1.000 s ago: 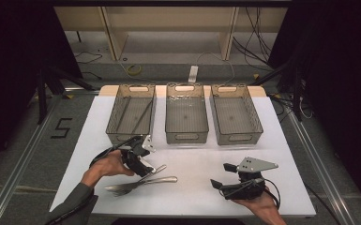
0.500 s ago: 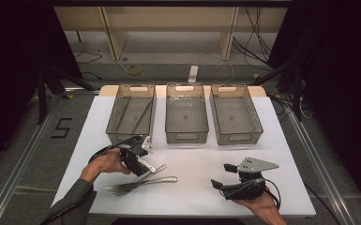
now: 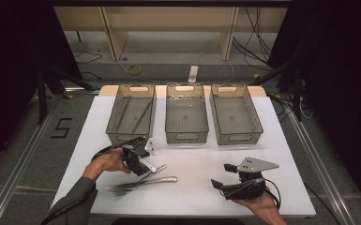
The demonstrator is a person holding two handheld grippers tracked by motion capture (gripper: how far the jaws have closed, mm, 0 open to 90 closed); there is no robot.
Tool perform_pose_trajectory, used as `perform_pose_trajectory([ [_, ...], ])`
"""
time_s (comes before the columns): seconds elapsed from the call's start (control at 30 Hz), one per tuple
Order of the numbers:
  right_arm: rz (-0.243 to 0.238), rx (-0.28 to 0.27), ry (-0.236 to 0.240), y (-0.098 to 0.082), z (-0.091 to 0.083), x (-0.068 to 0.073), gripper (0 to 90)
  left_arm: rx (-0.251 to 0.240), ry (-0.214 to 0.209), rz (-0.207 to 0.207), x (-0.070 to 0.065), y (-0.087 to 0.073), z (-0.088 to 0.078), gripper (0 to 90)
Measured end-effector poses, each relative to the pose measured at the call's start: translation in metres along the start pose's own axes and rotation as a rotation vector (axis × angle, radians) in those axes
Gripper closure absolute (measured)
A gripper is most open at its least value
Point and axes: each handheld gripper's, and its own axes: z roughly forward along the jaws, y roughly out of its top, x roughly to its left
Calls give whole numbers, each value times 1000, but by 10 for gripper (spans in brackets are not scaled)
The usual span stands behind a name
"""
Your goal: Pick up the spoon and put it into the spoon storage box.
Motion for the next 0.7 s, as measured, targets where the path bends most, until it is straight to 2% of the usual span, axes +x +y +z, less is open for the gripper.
perform_pose_trajectory([
  [0.23,4,1,2,0,0,0,257,-4,-13,3,1,2,0,392],
  [0.3,3,1,2,0,0,0,258,-3,12,-6,2,3,0,470],
  [0.47,4,0,2,0,0,0,258,5,54,6,2,4,1,559],
  [0.57,4,2,1,0,0,0,259,14,90,-2,3,5,2,654],
  [0.7,6,4,1,0,0,0,260,21,98,4,4,3,1,696],
])
